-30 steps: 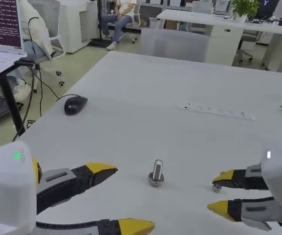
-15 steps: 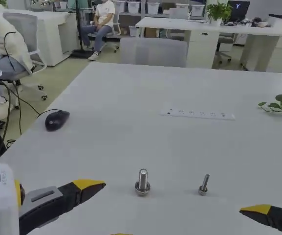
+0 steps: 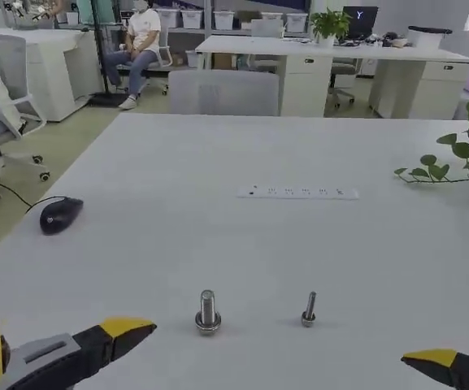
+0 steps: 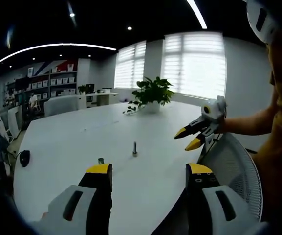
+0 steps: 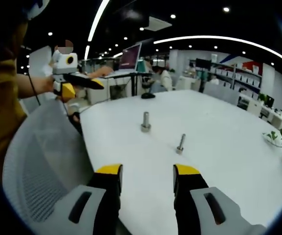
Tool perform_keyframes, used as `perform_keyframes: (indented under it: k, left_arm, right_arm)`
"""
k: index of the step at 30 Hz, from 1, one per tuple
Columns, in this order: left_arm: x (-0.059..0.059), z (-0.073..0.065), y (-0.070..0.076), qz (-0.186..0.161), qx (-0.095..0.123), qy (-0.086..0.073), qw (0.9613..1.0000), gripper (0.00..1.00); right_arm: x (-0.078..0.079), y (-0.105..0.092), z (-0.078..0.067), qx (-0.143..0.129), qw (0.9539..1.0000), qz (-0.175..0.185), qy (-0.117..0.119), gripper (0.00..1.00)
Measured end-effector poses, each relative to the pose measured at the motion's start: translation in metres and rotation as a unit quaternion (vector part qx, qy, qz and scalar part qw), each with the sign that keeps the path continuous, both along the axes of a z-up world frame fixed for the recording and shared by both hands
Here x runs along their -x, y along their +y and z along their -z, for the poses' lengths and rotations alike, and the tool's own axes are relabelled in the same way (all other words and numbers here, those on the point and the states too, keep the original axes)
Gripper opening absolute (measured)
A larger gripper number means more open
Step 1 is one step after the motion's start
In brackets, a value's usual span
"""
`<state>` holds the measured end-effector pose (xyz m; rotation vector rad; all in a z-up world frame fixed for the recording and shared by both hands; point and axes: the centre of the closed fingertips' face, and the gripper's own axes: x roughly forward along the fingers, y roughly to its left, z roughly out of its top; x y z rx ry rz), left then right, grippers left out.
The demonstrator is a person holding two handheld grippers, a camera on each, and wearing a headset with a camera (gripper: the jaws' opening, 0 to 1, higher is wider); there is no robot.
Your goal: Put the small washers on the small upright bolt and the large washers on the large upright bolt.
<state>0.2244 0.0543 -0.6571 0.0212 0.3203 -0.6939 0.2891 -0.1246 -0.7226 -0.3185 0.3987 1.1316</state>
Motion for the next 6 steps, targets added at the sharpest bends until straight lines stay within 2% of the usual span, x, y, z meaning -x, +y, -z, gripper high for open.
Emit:
perform_keyframes:
  k: [3, 6]
  left_arm:
    - [0.003, 0.001, 0.000, -0.002, -0.004, 0.003, 1.0000, 0.60]
    - [0.006, 0.002, 0.001, -0.004, -0.003, 0.005, 1.0000, 0.60]
  right_arm:
    - [0.000, 0.003, -0.002, -0.005, 1.0000, -0.002, 0.001, 0.42]
    - [0.001, 0.009, -0.011, -0.030, 0.9995, -0.001, 0.009, 0.45]
